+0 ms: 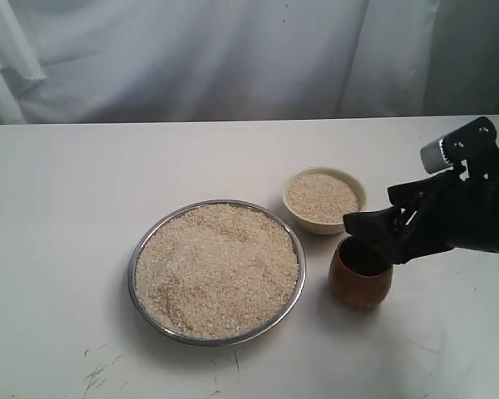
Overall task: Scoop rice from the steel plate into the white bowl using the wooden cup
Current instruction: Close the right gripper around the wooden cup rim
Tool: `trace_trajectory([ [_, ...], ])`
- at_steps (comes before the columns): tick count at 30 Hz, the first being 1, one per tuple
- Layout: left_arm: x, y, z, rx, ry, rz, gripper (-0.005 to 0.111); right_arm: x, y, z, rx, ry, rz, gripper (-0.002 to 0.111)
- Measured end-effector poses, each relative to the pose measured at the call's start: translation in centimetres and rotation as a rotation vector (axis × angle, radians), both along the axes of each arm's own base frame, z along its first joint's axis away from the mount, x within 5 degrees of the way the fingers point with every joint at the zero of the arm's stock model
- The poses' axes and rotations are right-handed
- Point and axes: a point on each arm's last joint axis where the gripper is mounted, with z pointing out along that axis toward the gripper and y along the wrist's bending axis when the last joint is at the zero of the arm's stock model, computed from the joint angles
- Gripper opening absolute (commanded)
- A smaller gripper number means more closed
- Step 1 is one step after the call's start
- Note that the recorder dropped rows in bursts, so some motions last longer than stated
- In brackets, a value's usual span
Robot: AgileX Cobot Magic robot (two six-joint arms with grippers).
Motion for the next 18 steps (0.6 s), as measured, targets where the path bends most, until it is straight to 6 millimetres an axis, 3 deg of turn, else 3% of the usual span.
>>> trace_trajectory([
  [7, 0.0, 0.0, 0.0, 0.000, 0.000, 0.000, 0.000, -1.1, 2.1, -0.7, -0.149, -0.016, 0.118, 0.078],
  [12, 0.0, 0.0, 0.0, 0.000, 0.000, 0.000, 0.000, -1.2, 1.9, -1.4, -0.297, -0.022, 0.096, 0.078],
  [18, 0.0, 0.0, 0.0, 0.000, 0.000, 0.000, 0.000, -1.2, 1.9, -1.4, -0.297, -0.017, 0.090, 0.078],
])
